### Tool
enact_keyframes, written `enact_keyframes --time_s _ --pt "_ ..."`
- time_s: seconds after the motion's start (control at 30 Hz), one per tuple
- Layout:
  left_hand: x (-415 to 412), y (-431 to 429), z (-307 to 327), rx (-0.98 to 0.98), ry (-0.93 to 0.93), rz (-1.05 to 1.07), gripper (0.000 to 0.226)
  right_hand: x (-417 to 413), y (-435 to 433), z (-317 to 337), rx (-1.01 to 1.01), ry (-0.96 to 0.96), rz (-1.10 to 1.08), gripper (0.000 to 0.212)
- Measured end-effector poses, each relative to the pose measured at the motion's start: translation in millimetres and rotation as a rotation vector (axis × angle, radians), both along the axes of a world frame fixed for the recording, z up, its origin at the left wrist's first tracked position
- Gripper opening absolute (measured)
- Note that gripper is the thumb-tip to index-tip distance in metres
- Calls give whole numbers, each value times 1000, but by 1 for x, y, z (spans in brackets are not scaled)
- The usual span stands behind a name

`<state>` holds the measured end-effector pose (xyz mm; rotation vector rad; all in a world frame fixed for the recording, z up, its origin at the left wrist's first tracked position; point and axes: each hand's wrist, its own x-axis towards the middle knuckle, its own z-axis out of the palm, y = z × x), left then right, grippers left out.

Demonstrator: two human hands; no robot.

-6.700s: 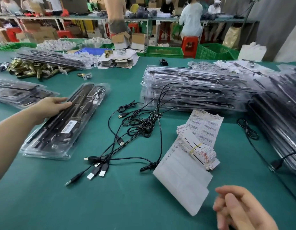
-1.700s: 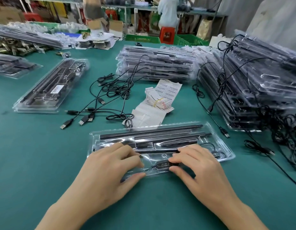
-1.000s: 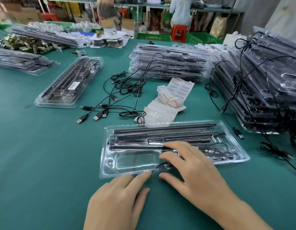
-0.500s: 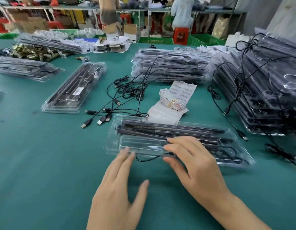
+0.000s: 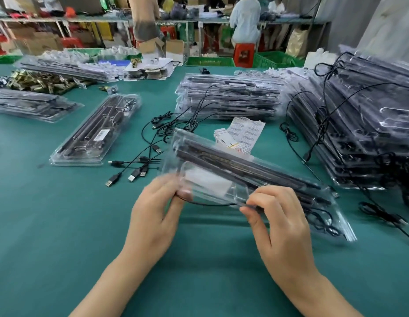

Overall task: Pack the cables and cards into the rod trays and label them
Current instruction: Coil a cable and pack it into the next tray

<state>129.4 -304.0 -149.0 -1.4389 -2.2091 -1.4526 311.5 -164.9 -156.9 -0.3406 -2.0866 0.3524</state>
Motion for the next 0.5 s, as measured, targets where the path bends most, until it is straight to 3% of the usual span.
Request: enact_keyframes --time_s 0.2,0.33,0.43,0.5 --pt "3 -25 7 105 350 12 12 -1 3 -2 -4 -22 -45 8" --pt "-1 -38 7 134 672 76 39 -2 3 -3 11 -41 -53 8" --pt "-8 -41 6 201 643 181 38 -3 0 -4 31 -52 -57 10" --pt "-16 -39 6 319 415 271 23 -3 -2 -5 44 -69 -65 8"
